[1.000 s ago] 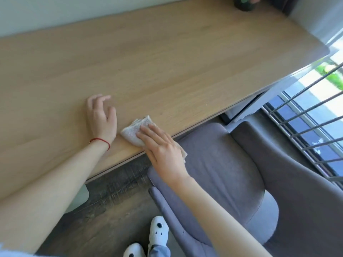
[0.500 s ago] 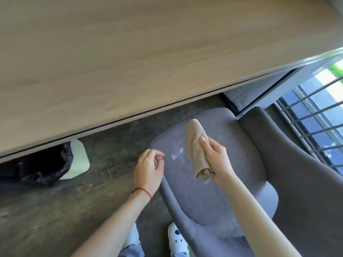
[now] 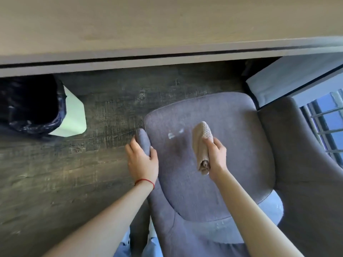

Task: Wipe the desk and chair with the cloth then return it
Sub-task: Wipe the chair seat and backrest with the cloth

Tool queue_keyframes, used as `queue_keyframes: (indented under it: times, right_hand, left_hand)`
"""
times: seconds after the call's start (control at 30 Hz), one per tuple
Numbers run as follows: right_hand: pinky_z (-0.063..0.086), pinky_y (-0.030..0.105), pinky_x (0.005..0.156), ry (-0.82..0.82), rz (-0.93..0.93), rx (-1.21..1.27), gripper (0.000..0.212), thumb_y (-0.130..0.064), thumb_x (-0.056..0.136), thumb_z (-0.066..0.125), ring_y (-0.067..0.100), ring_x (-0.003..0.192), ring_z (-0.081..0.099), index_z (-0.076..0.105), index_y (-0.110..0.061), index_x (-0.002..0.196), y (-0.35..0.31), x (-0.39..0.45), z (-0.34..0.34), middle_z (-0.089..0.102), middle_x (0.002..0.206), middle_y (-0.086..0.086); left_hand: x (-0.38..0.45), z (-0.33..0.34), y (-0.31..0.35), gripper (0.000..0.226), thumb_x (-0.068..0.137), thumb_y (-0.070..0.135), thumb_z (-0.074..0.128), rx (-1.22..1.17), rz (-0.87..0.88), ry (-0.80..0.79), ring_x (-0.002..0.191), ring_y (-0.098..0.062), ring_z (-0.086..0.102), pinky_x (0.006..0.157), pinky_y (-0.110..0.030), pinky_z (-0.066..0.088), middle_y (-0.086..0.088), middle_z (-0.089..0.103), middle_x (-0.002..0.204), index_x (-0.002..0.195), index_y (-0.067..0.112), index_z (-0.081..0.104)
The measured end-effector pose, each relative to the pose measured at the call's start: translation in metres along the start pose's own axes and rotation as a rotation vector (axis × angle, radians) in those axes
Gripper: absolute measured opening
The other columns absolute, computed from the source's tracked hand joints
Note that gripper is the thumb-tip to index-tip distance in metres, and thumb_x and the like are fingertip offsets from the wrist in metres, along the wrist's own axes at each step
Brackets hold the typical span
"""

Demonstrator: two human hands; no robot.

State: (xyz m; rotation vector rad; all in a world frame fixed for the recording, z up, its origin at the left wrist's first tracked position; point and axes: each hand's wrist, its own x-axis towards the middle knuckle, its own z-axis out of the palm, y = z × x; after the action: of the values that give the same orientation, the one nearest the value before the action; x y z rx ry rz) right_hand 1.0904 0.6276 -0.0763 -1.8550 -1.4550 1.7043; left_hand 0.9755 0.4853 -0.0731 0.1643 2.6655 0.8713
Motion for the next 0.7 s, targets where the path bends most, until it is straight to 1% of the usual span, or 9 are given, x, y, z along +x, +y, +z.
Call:
queue_keyframes:
  times: [0.07, 0.13, 0.2, 0.27, 0.37, 0.47, 0.57, 0.63, 0.7]
  right_hand:
    - [0.039, 0.027, 0.064, 0.113, -0.257, -0.176, 0.009, -0.016, 0.086, 0.058, 0.018, 0.075, 0.052, 0.065, -0.017, 0.08, 0.0, 0.011, 0.007, 0.06, 0.076, 0.001]
    - [0.036, 0.022, 0.073, 0.167, -0.475, -0.442, 0.024, -0.011, 0.086, 0.059, 0.024, 0.089, 0.056, 0.067, -0.01, 0.108, -0.003, 0.022, 0.015, 0.066, 0.103, 0.007]
    - [0.038, 0.028, 0.086, 0.115, -0.624, -0.707, 0.04, -0.007, 0.086, 0.058, 0.034, 0.101, 0.052, 0.058, -0.009, 0.126, -0.005, 0.033, 0.026, 0.058, 0.129, 0.011]
    - [0.042, 0.042, 0.094, -0.034, -0.632, -0.906, 0.049, -0.007, 0.088, 0.054, 0.04, 0.114, 0.044, 0.048, -0.014, 0.137, -0.002, 0.037, 0.042, 0.044, 0.146, 0.011]
    - [0.041, 0.042, 0.101, -0.243, -0.529, -1.082, 0.056, -0.005, 0.091, 0.046, 0.038, 0.133, 0.028, 0.037, -0.023, 0.143, 0.014, 0.026, 0.068, 0.023, 0.159, 0.003]
    - [0.043, 0.042, 0.1, -0.294, -0.539, -1.126, 0.05, -0.006, 0.091, 0.047, 0.036, 0.134, 0.031, 0.043, -0.019, 0.139, 0.018, 0.021, 0.075, 0.036, 0.151, 0.012]
    - [0.047, 0.041, 0.086, -0.17, -0.574, -1.13, 0.039, -0.011, 0.09, 0.05, 0.034, 0.119, 0.045, 0.054, -0.019, 0.128, -0.001, 0.037, 0.061, 0.056, 0.126, 0.02]
    - [0.046, 0.042, 0.086, 0.002, -0.563, -1.067, 0.042, -0.009, 0.09, 0.05, 0.036, 0.121, 0.041, 0.052, -0.018, 0.131, -0.006, 0.05, 0.055, 0.054, 0.135, 0.013]
    - [0.047, 0.043, 0.091, -0.039, -0.519, -1.068, 0.049, -0.006, 0.09, 0.047, 0.039, 0.133, 0.031, 0.044, -0.015, 0.137, 0.001, 0.046, 0.061, 0.042, 0.148, 0.007]
  left_hand:
    - [0.002, 0.004, 0.0, 0.051, 0.082, 0.022, 0.059, 0.04, 0.014, 0.041, 0.107, -0.042, 0.054, 0.079, -0.048, 0.047, -0.021, 0.049, 0.125, 0.125, 0.0, 0.043]
    - [0.002, 0.006, 0.001, 0.05, 0.081, 0.021, 0.06, 0.056, 0.023, 0.048, 0.106, -0.042, 0.055, 0.078, -0.048, 0.047, -0.022, 0.051, 0.123, 0.122, -0.002, 0.044]
    - [0.002, 0.005, 0.002, 0.049, 0.081, 0.02, 0.061, 0.062, 0.023, 0.048, 0.105, -0.042, 0.055, 0.078, -0.048, 0.047, -0.022, 0.052, 0.121, 0.121, -0.003, 0.044]
    - [0.001, 0.004, 0.002, 0.049, 0.081, 0.021, 0.061, 0.07, 0.025, 0.043, 0.104, -0.043, 0.056, 0.078, -0.048, 0.047, -0.022, 0.052, 0.119, 0.12, -0.002, 0.045]
    - [0.002, 0.003, 0.004, 0.05, 0.081, 0.022, 0.061, 0.081, 0.003, 0.045, 0.105, -0.042, 0.055, 0.079, -0.048, 0.047, -0.021, 0.052, 0.12, 0.122, -0.001, 0.045]
    - [0.002, 0.002, 0.005, 0.05, 0.08, 0.022, 0.061, 0.081, 0.006, 0.047, 0.106, -0.041, 0.055, 0.08, -0.049, 0.046, -0.021, 0.052, 0.12, 0.122, -0.001, 0.045]
    - [0.001, 0.002, 0.005, 0.05, 0.08, 0.022, 0.061, 0.079, 0.0, 0.051, 0.106, -0.042, 0.055, 0.079, -0.049, 0.046, -0.021, 0.052, 0.12, 0.122, -0.001, 0.045]
    - [0.001, 0.002, 0.004, 0.049, 0.08, 0.023, 0.06, 0.078, 0.003, 0.05, 0.105, -0.041, 0.056, 0.077, -0.048, 0.047, -0.02, 0.052, 0.12, 0.121, 0.0, 0.045]
    - [0.002, 0.003, 0.003, 0.048, 0.08, 0.023, 0.06, 0.074, 0.0, 0.054, 0.104, -0.041, 0.057, 0.076, -0.048, 0.047, -0.02, 0.053, 0.119, 0.12, 0.001, 0.046]
